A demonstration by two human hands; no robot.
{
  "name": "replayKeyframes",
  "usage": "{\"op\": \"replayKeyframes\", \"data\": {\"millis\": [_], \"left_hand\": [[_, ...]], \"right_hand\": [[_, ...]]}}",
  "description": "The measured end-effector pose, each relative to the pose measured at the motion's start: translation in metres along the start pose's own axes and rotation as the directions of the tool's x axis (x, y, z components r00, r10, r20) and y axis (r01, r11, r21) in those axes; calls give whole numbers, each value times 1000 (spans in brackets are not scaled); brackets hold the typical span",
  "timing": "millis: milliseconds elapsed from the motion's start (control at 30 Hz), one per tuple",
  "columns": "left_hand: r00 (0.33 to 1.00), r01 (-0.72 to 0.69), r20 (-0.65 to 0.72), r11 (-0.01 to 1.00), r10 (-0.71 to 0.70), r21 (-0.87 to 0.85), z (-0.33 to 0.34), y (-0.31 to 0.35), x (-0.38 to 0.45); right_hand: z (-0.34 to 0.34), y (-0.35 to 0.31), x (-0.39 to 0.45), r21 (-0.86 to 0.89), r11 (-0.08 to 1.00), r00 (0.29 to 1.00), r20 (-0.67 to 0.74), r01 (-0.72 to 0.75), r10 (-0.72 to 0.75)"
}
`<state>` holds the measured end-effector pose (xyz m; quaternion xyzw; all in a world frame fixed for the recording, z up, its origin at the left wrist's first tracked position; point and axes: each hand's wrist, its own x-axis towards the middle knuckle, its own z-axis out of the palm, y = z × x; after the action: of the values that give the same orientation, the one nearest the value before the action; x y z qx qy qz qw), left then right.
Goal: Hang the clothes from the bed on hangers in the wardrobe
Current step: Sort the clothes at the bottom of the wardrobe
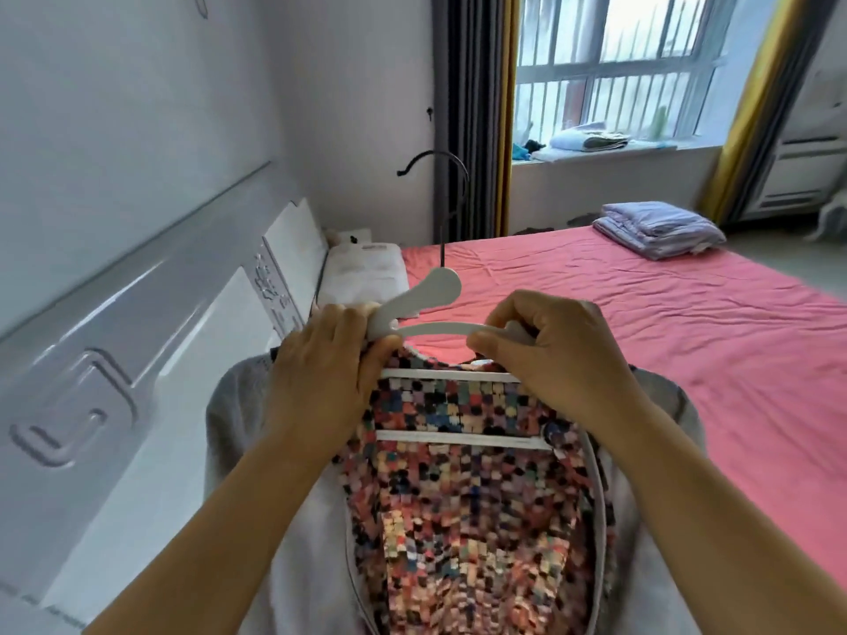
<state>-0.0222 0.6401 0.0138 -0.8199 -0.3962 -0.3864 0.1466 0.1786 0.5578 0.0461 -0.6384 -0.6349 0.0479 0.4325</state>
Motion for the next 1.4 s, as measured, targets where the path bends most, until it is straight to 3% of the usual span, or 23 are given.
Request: {"op": "replayKeyframes", "data": {"millis": [233, 433, 667, 900, 1033, 1133, 1300, 1400], "left_hand": [[993, 9, 121, 998, -3, -55, 170, 12, 73], [927, 131, 371, 979, -64, -159, 345, 8, 112], [784, 143, 613, 990, -99, -22, 511, -10, 108], [665, 110, 740, 993, -102, 39, 597, -19, 49], [599, 137, 789, 988, -137, 68, 614, -23, 21], [584, 143, 799, 987, -142, 71, 617, -25, 11], [566, 208, 803, 975, -185, 78, 605, -28, 22], [544, 322, 802, 944, -247, 72, 583, -26, 37]], "right_hand": [[18, 161, 82, -362, 932, 996, -82, -7, -24], [68, 326, 151, -163, 975, 984, 68, -153, 165], [146, 522, 224, -249, 908, 924, 95, -337, 369], [222, 652, 259, -340, 859, 864, 197, -382, 463], [251, 692, 253, -433, 796, 803, 227, -424, 551], [264, 696, 249, -553, 749, 779, 260, -365, 571], [271, 655, 242, -351, 889, 857, 315, -295, 408], [268, 607, 231, -176, 949, 875, 371, -263, 311]]}}
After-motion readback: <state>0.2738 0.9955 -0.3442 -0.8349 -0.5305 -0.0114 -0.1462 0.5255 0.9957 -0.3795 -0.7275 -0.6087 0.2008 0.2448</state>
